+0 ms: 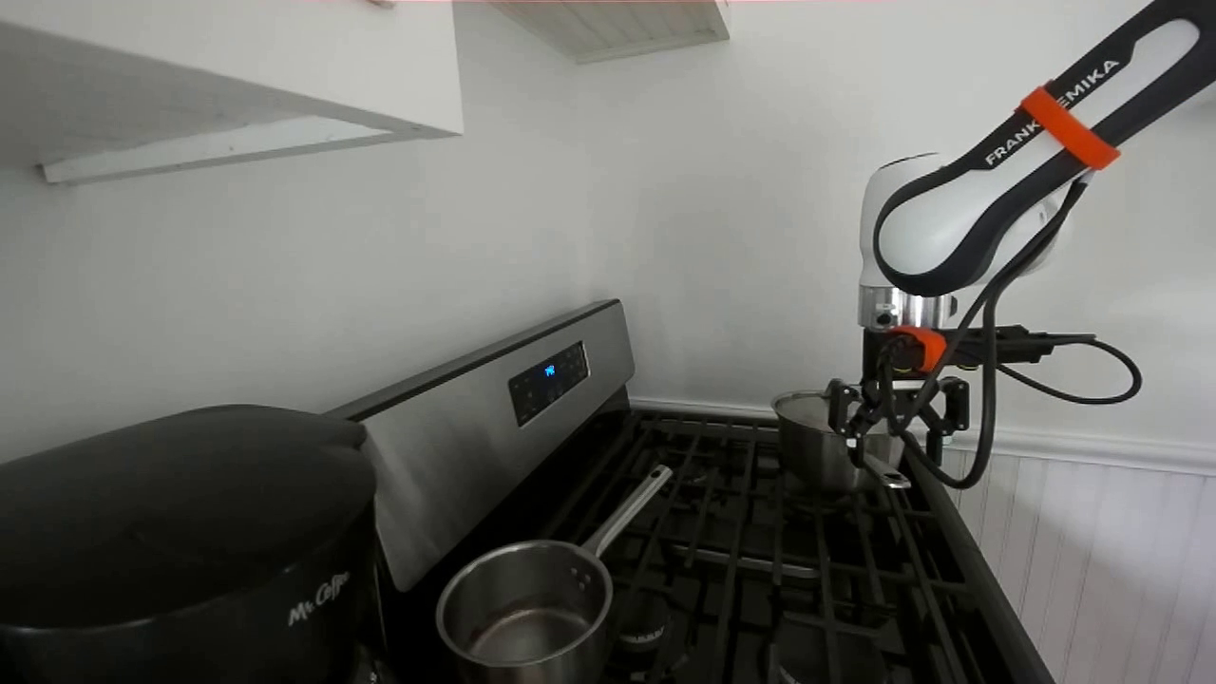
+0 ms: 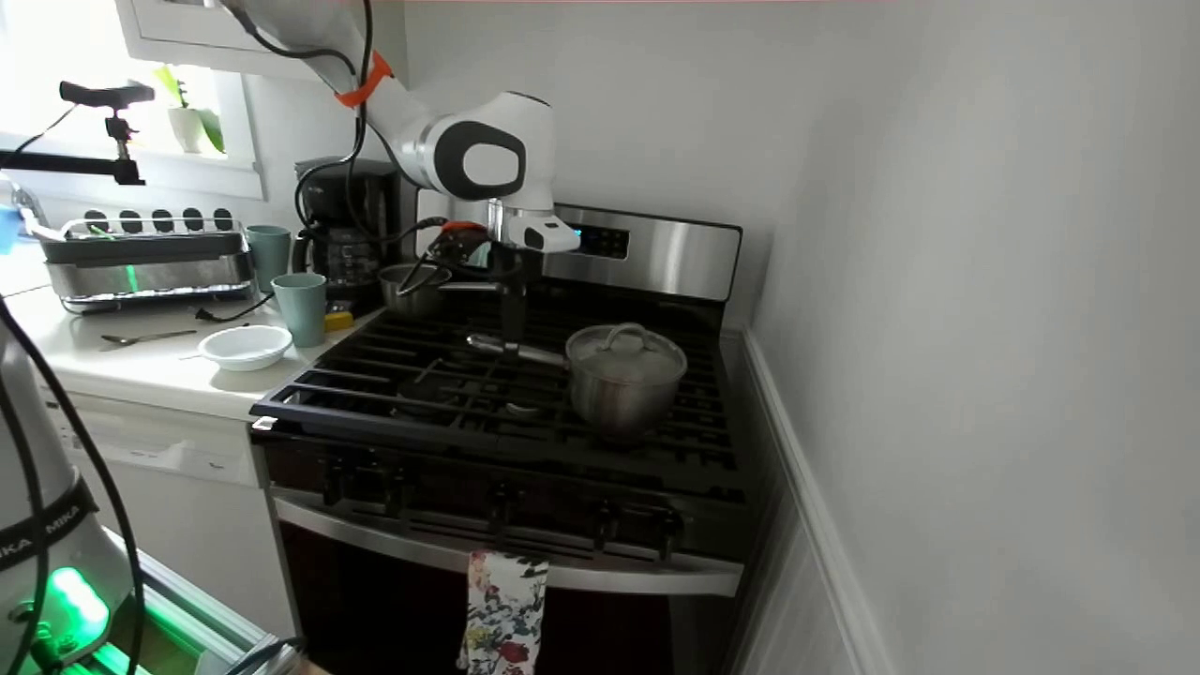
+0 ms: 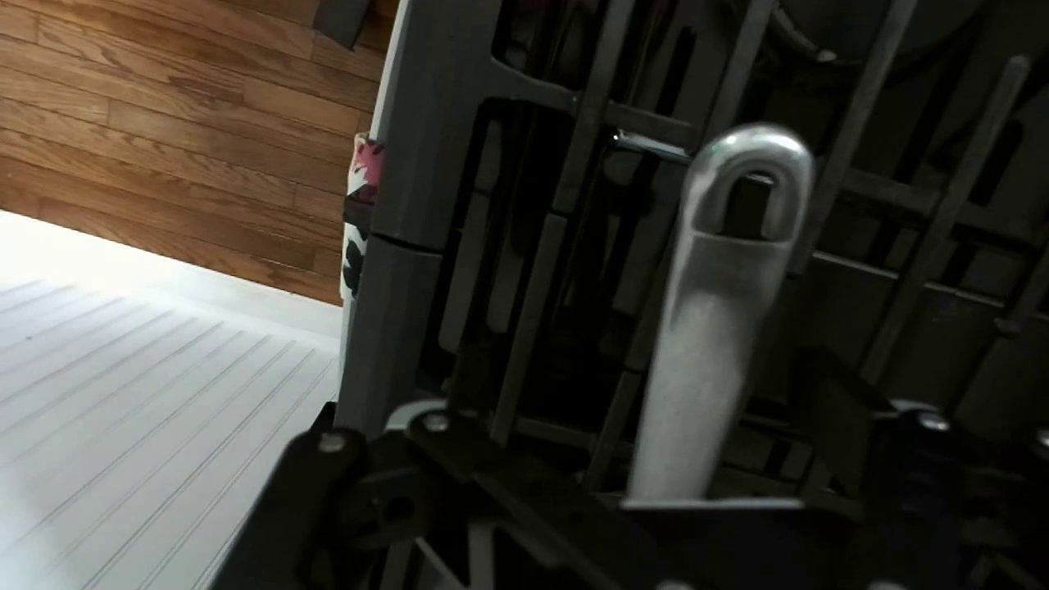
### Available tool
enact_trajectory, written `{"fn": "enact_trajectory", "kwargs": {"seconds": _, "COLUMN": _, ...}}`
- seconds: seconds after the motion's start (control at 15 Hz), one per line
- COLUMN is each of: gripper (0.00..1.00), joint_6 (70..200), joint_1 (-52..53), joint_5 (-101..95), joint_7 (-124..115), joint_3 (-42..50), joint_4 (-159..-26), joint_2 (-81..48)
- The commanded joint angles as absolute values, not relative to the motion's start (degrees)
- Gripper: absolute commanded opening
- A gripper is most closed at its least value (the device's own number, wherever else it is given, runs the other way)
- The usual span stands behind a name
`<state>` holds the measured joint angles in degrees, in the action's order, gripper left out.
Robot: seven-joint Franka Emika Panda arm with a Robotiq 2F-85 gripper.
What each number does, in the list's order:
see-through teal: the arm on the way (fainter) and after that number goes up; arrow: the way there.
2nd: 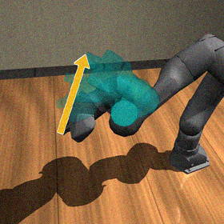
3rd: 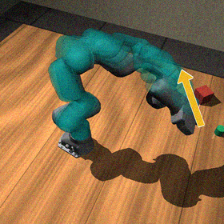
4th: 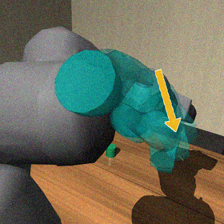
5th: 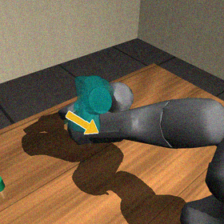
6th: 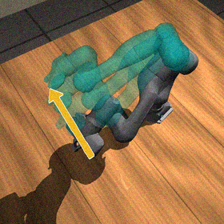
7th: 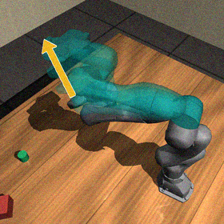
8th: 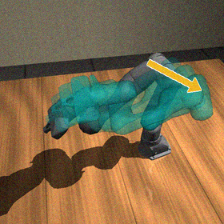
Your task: Slide the silver pot on the right to the middle of the job of the stove, pick up the silver pot on the left and place it on the bottom right cooker on the hob of the stove
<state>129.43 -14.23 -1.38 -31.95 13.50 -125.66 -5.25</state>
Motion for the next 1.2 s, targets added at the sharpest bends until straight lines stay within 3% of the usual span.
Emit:
{"fn": "enact_trajectory", "kwargs": {"seconds": 0.0, "gripper": 0.67, "joint_6": 130.6, "joint_1": -13.5, "joint_5": -1.0, "joint_7": -33.2, "joint_3": 14.1, "joint_4": -124.4, "joint_2": -7.4}}
{"fn": "enact_trajectory", "kwargs": {"seconds": 0.4, "gripper": 0.25, "joint_6": 131.3, "joint_1": -13.2, "joint_5": -1.0, "joint_7": -33.2, "joint_3": 14.3, "joint_4": -124.3, "joint_2": -8.2}}
{"fn": "enact_trajectory", "kwargs": {"seconds": 0.47, "gripper": 0.49, "joint_6": 131.2, "joint_1": -13.2, "joint_5": -1.1, "joint_7": -33.2, "joint_3": 14.3, "joint_4": -124.2, "joint_2": -8.2}}
{"fn": "enact_trajectory", "kwargs": {"seconds": 0.53, "gripper": 0.65, "joint_6": 131.1, "joint_1": -13.2, "joint_5": -1.2, "joint_7": -33.2, "joint_3": 14.3, "joint_4": -124.2, "joint_2": -8.2}}
{"fn": "enact_trajectory", "kwargs": {"seconds": 0.6, "gripper": 0.66, "joint_6": 131.1, "joint_1": -13.2, "joint_5": -1.3, "joint_7": -33.2, "joint_3": 14.4, "joint_4": -124.2, "joint_2": -8.2}}
{"fn": "enact_trajectory", "kwargs": {"seconds": 0.73, "gripper": 0.27, "joint_6": 131.3, "joint_1": -13.2, "joint_5": -1.1, "joint_7": -32.9, "joint_3": 14.4, "joint_4": -124.3, "joint_2": -8.1}}
{"fn": "enact_trajectory", "kwargs": {"seconds": 0.8, "gripper": 0.25, "joint_6": 131.5, "joint_1": -13.2, "joint_5": -0.9, "joint_7": -32.6, "joint_3": 14.4, "joint_4": -124.4, "joint_2": -7.9}}
{"fn": "enact_trajectory", "kwargs": {"seconds": 1.0, "gripper": 0.06, "joint_6": 131.7, "joint_1": -13.1, "joint_5": -0.8, "joint_7": -32.1, "joint_3": 14.2, "joint_4": -124.6, "joint_2": -7.5}}
{"fn": "enact_trajectory", "kwargs": {"seconds": 1.13, "gripper": 0.08, "joint_6": 131.8, "joint_1": -13.0, "joint_5": -0.9, "joint_7": -32.0, "joint_3": 14.1, "joint_4": -124.8, "joint_2": -7.3}}
